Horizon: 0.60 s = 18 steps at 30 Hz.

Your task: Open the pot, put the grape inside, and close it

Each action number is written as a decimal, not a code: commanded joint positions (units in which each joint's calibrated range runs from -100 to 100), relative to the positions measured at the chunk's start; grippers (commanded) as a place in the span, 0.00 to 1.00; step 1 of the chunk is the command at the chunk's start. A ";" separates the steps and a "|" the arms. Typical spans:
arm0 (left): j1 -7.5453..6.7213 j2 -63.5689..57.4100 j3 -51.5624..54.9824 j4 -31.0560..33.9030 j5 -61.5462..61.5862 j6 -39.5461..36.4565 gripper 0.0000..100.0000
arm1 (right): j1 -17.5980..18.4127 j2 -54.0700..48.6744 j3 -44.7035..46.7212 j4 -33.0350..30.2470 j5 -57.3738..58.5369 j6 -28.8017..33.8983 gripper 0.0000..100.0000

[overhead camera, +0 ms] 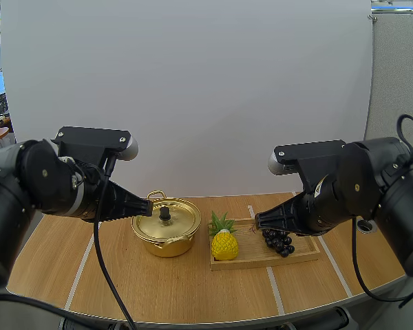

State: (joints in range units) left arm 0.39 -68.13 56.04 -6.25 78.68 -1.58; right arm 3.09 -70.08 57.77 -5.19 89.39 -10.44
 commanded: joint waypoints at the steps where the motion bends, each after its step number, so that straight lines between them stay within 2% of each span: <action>1: 0.04 5.29 -0.32 -0.86 -2.60 0.17 0.06 | -0.17 0.03 -0.47 -0.20 -2.84 -0.67 0.33; 3: 0.04 5.29 -0.32 -0.86 -2.60 0.17 0.15 | -0.17 0.03 -0.47 -0.20 -2.84 -0.67 0.52; 5: 0.04 5.29 -0.32 -0.74 -2.60 0.17 0.30 | -0.17 0.03 -0.47 -0.20 -2.84 -1.11 0.74; 6: 0.04 5.29 -0.32 -0.74 -2.60 0.24 0.45 | -0.17 0.03 -0.47 -0.20 -2.84 -1.97 0.83; 8: 0.04 5.29 -0.32 -0.74 -2.60 0.79 0.67 | -0.17 0.03 -0.47 -0.20 -2.84 -3.30 0.99; 9: 0.04 5.29 -0.32 -0.74 -2.60 2.06 0.86 | -0.17 0.03 -0.47 -0.20 -2.84 -3.29 1.00; 10: 0.04 5.29 -0.32 -0.74 -2.60 2.75 0.97 | -0.17 0.03 -0.47 -0.20 -2.84 -3.29 1.00; 11: 0.04 5.29 -0.32 -0.74 -2.60 4.29 1.00 | -0.17 0.03 -0.47 -0.20 -2.84 -3.29 1.00; 18: 0.04 5.29 -0.19 -2.65 -1.36 9.93 1.00 | -0.17 0.03 -0.47 -0.20 -2.84 -3.06 1.00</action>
State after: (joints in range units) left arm 0.39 -63.02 56.04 -6.25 77.35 4.32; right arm 3.09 -70.03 57.77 -5.07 87.57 -13.04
